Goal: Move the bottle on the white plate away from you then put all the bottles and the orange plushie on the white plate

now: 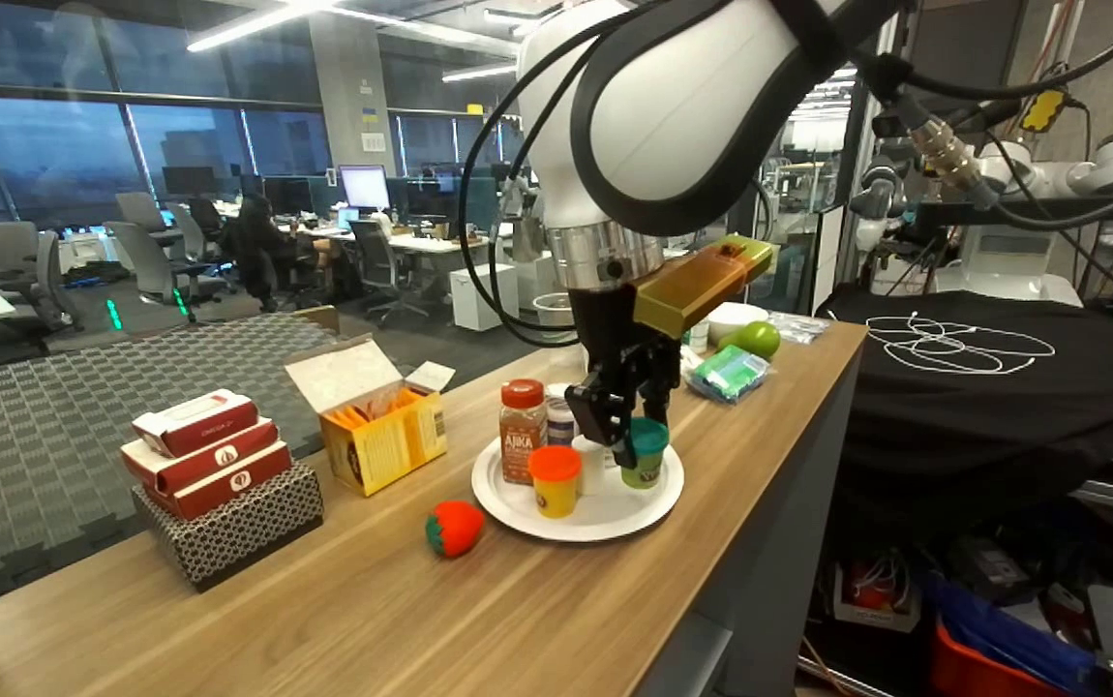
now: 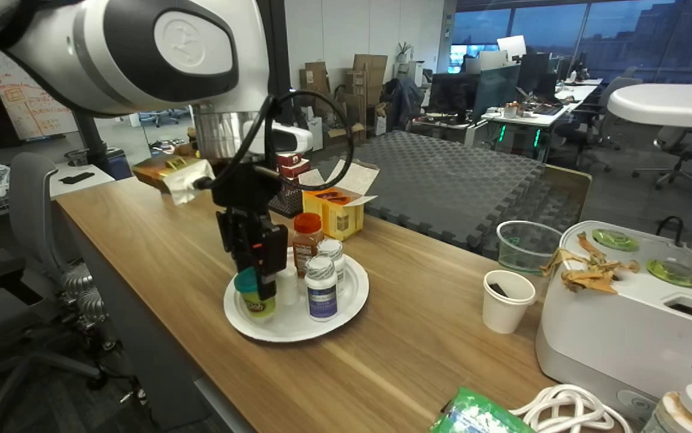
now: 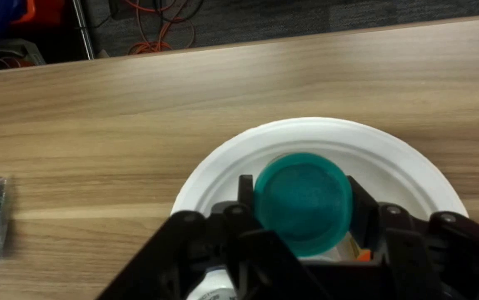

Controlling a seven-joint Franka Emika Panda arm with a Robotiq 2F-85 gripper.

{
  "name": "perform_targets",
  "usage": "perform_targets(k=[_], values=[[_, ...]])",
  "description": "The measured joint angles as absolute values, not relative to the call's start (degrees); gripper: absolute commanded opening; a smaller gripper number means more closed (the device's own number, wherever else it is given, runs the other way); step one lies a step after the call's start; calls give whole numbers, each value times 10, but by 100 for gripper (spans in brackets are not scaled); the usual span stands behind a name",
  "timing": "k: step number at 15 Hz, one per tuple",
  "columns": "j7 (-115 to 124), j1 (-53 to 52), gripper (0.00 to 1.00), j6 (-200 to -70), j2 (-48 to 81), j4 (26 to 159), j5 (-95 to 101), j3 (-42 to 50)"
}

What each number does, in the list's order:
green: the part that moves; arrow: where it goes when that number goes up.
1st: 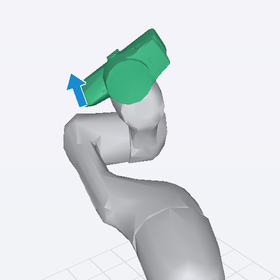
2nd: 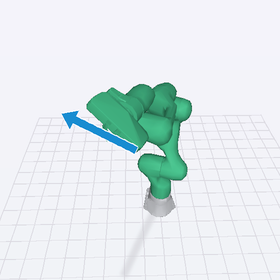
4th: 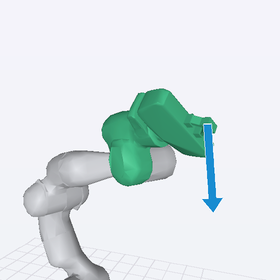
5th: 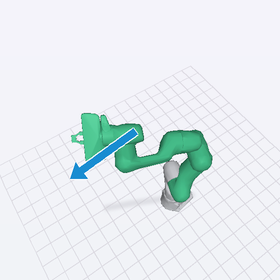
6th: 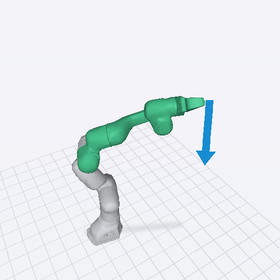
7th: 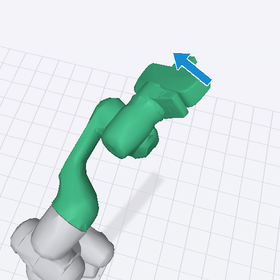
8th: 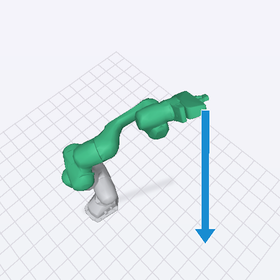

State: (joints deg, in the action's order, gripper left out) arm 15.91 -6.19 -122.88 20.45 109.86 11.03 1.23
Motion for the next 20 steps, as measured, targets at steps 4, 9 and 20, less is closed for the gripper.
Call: perform_targets(k=[4, 9, 20], values=[[159, -54, 28, -1242, 225, 1093, 110, 13], [159, -54, 28, -1262, 238, 1087, 109, 13], [173, -69, 100, -1263, 231, 1084, 145, 13]])
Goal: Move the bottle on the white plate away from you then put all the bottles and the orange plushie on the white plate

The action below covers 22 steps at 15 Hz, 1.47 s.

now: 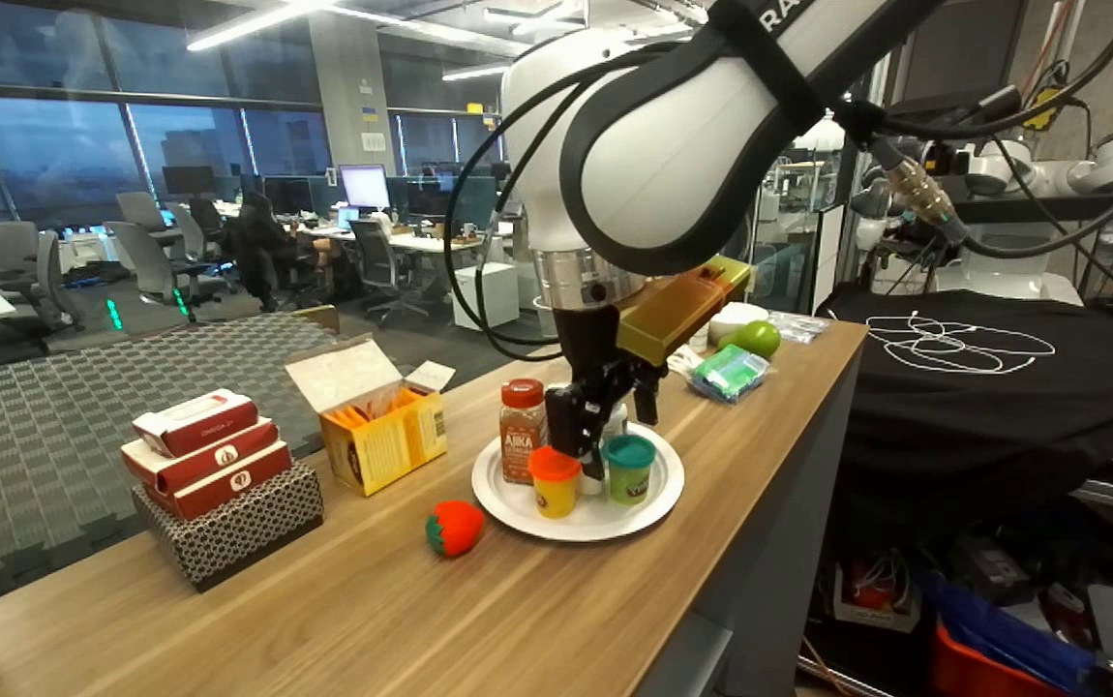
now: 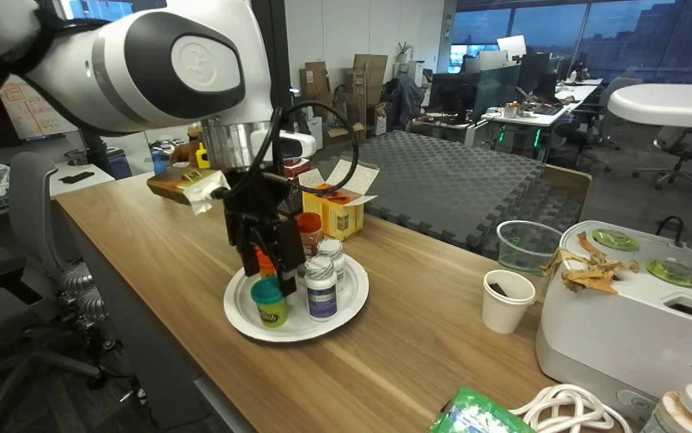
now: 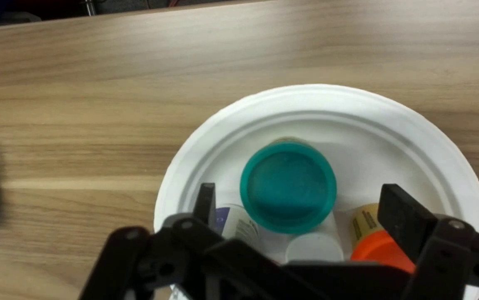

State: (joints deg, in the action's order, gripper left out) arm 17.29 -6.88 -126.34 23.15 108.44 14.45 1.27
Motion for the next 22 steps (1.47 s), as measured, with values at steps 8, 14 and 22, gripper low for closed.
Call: perform_targets(k=[8, 14, 22], values=[[218, -137, 100, -1242, 179, 1080, 204, -17], [67, -138, 100, -1230, 216, 1013, 164, -61], [-178, -110, 100, -1160, 372, 850, 142, -68]])
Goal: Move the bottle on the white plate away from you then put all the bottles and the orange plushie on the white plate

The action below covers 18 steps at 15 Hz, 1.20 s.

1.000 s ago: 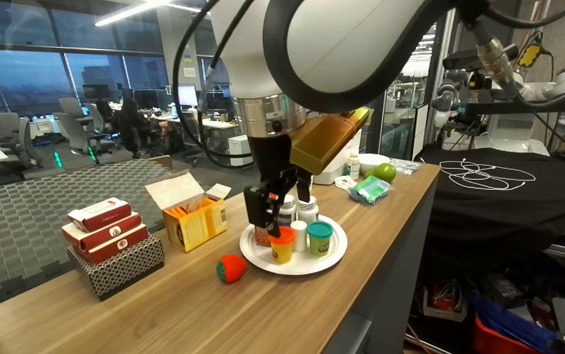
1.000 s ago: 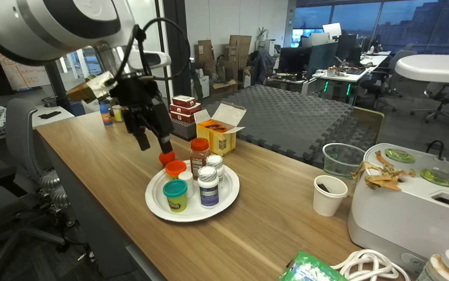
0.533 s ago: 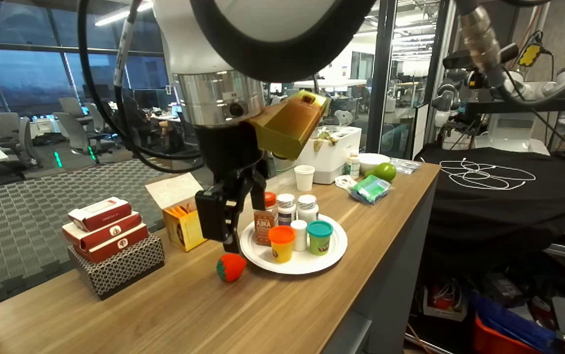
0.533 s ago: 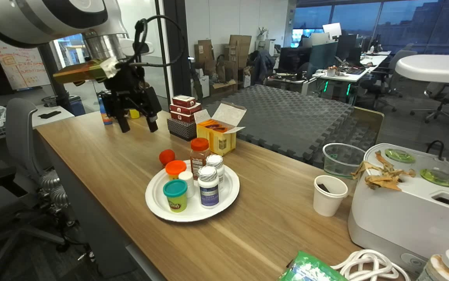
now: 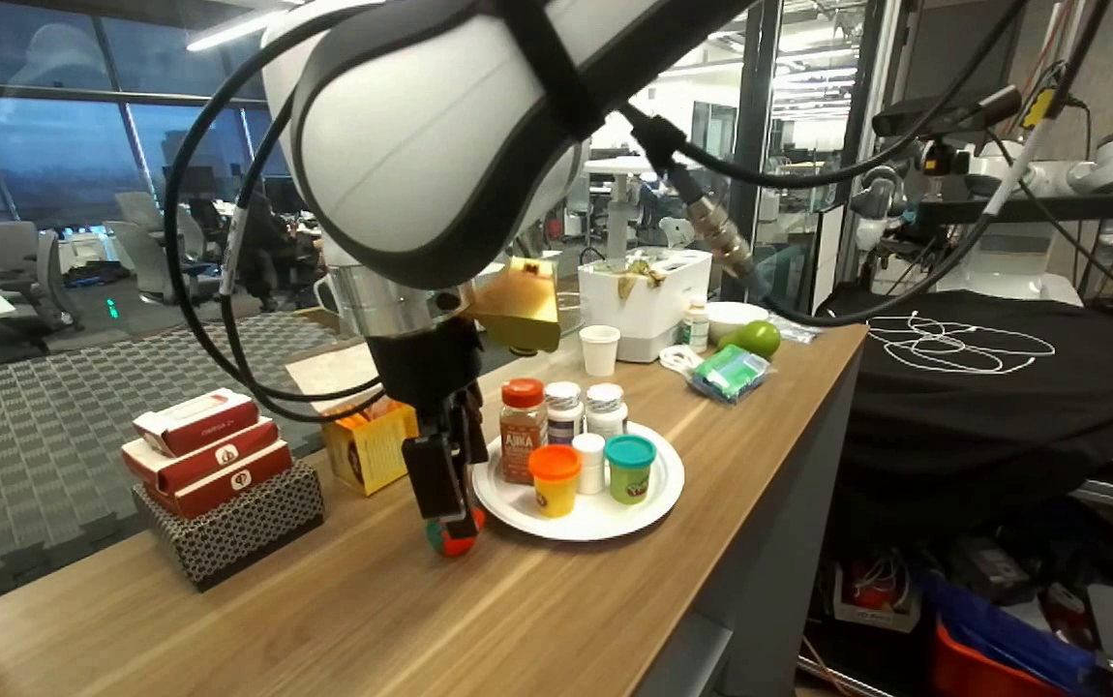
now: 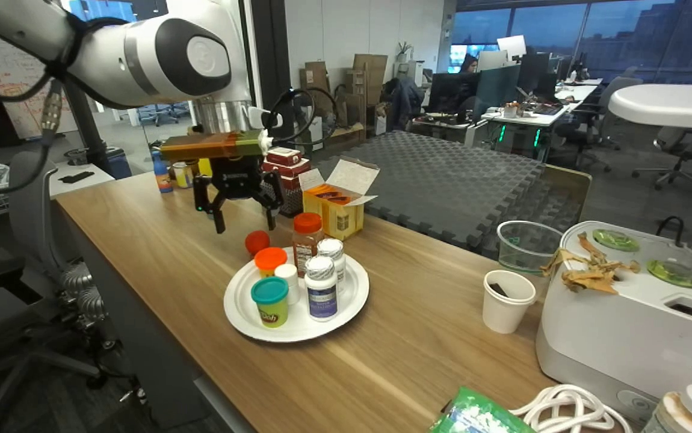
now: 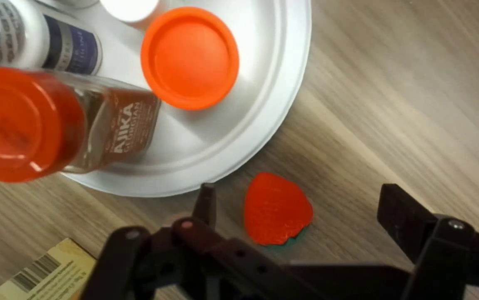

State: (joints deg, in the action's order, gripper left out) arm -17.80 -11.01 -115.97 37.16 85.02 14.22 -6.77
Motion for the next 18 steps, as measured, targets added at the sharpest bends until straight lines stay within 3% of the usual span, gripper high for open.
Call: perform_targets(k=[6, 8, 14, 18], values=[[-269, -106, 100, -1097, 443, 752, 142, -83], [-284, -106, 75, -1077, 459, 730, 142, -86], [-305, -105, 27, -1035, 504, 679, 142, -87], [-312, -106, 25, -1015, 523, 647, 142, -87]])
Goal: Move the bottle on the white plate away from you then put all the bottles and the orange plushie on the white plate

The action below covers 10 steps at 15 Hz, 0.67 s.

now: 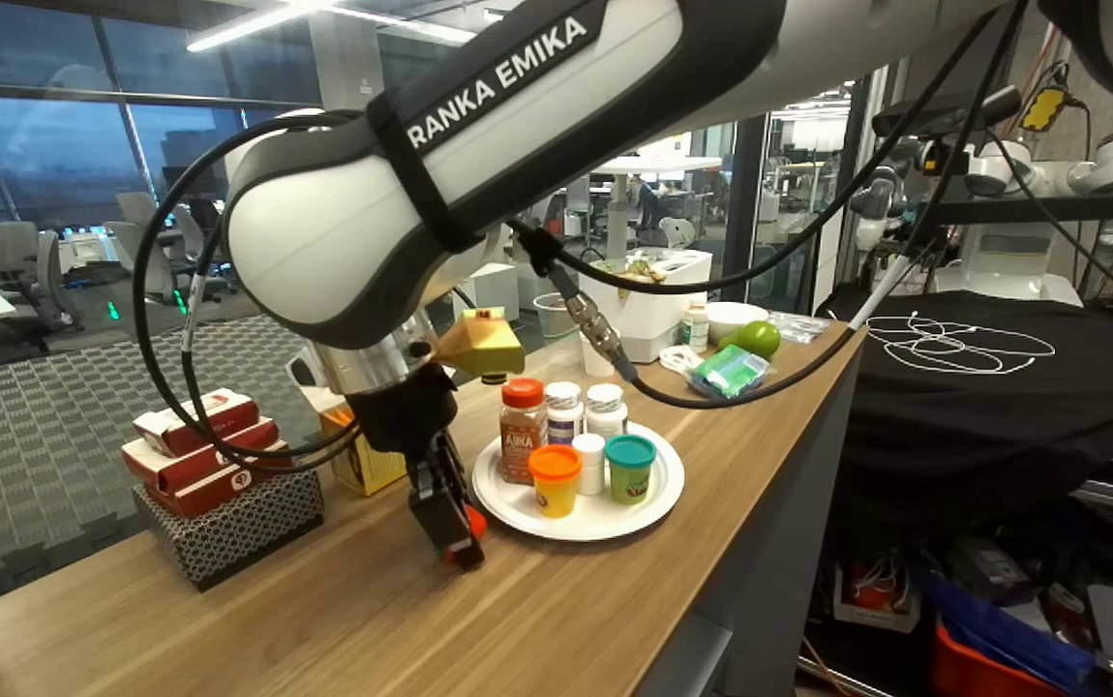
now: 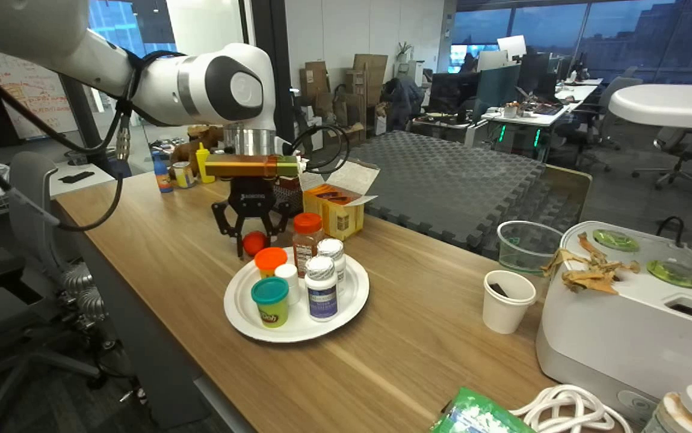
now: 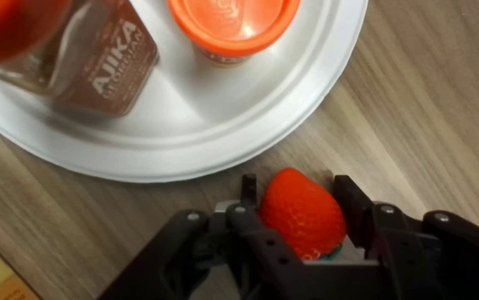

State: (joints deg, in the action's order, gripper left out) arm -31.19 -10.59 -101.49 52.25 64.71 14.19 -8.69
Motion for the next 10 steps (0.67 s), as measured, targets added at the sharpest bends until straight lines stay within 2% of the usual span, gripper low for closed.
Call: perform_targets(k=[10], values=[[-212, -117, 24, -1019, 481, 640, 142, -86]])
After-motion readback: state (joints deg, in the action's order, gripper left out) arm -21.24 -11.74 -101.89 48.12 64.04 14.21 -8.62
